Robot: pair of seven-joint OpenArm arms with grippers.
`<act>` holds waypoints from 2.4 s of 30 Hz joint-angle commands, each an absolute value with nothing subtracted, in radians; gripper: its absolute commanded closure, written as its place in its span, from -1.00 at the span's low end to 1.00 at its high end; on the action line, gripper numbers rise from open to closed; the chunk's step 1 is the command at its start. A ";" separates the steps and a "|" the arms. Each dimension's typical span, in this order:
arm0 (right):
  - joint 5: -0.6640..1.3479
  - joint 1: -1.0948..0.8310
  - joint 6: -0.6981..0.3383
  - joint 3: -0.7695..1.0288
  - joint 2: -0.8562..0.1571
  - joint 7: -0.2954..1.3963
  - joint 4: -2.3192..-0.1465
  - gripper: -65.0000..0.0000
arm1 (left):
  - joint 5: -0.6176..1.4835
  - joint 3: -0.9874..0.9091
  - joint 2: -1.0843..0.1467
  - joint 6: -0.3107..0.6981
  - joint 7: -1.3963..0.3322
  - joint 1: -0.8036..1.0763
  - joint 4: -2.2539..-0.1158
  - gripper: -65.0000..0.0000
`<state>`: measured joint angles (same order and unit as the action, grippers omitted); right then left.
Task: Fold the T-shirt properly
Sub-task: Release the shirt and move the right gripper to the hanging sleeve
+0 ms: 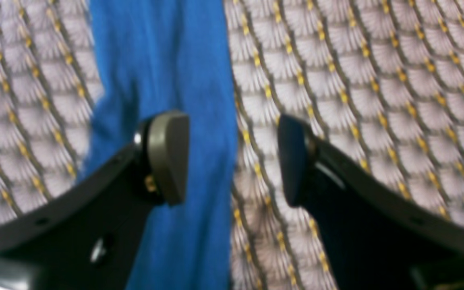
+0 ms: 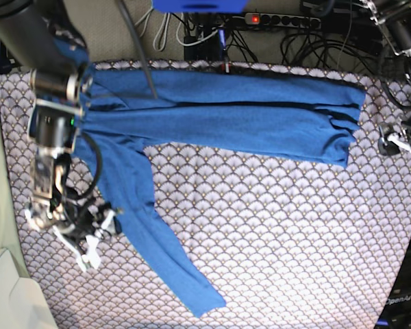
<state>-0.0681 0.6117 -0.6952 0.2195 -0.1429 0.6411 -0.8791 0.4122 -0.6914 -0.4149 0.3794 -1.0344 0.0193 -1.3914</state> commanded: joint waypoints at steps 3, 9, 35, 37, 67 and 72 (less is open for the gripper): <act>-0.054 0.708 -0.698 0.220 -0.151 0.533 -0.754 -0.09 | 0.420 -0.697 -0.440 0.383 -1.023 0.030 -1.409 -0.64; -0.054 0.760 -0.684 0.220 -0.151 0.355 -0.593 -0.09 | 0.412 -0.697 -0.441 0.383 -1.023 0.044 -1.409 -0.64; -0.053 0.610 -0.601 0.226 -0.128 0.156 -0.590 -0.09 | 0.420 -0.816 -0.432 0.384 -1.024 0.188 -1.523 -0.64; -0.053 0.607 -0.533 0.223 -0.131 0.124 -0.590 -0.09 | 0.420 -0.816 -0.430 0.384 -1.024 0.197 -1.523 -0.64; -0.054 0.542 -0.455 0.099 -0.108 0.104 -0.596 1.00 | 0.420 -0.811 -0.429 0.384 -1.024 0.189 -1.520 -0.64; -0.048 0.510 -0.456 0.090 -0.108 0.117 -0.671 1.00 | 0.420 -0.814 -0.430 0.384 -1.024 0.189 -1.521 -0.64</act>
<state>-0.0586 0.4984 -0.4473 0.0902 -0.1040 0.1360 -0.6579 0.4118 -0.8040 -0.4042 0.3862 -1.0412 0.1993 -1.5032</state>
